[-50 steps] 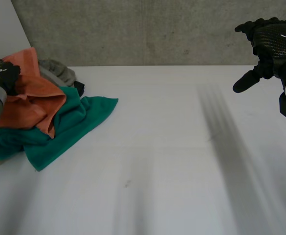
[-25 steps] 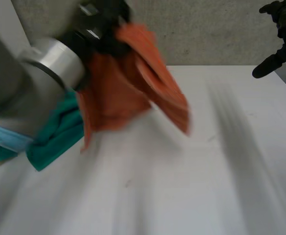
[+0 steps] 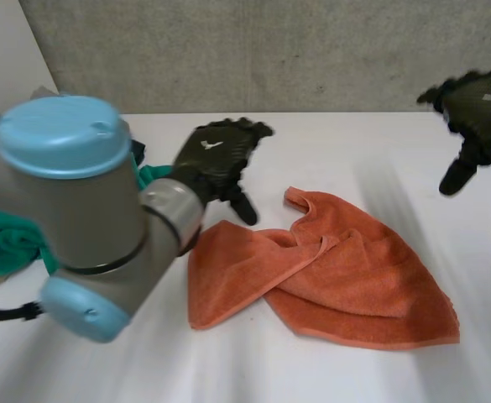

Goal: Fold the laundry.

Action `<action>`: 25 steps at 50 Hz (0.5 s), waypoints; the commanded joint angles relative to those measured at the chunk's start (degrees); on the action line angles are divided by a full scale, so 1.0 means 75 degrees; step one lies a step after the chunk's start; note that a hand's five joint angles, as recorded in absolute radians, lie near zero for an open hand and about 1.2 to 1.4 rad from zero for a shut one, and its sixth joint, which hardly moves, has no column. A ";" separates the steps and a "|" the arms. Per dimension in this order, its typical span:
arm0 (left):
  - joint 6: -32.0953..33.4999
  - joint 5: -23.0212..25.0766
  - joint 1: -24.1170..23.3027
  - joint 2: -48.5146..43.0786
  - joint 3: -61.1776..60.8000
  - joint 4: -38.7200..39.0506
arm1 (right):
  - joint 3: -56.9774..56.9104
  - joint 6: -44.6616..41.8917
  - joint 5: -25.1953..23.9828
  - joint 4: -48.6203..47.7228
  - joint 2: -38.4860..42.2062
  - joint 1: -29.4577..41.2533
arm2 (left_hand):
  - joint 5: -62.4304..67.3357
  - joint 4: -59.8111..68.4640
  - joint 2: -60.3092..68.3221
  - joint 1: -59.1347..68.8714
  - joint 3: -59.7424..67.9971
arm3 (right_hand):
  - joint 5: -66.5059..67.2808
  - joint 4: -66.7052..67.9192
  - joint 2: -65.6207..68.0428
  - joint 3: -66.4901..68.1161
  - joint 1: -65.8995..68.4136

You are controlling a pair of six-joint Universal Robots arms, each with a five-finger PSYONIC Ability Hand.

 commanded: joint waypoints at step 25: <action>-0.0082 -0.0188 0.0483 -0.1006 -0.2445 0.0582 | 0.1495 -0.1924 -0.2170 -0.2612 0.2160 0.0357 | 0.0796 0.0929 0.0862 0.0998 0.0847 | 0.0483 0.0603 0.0580 0.0588 0.0443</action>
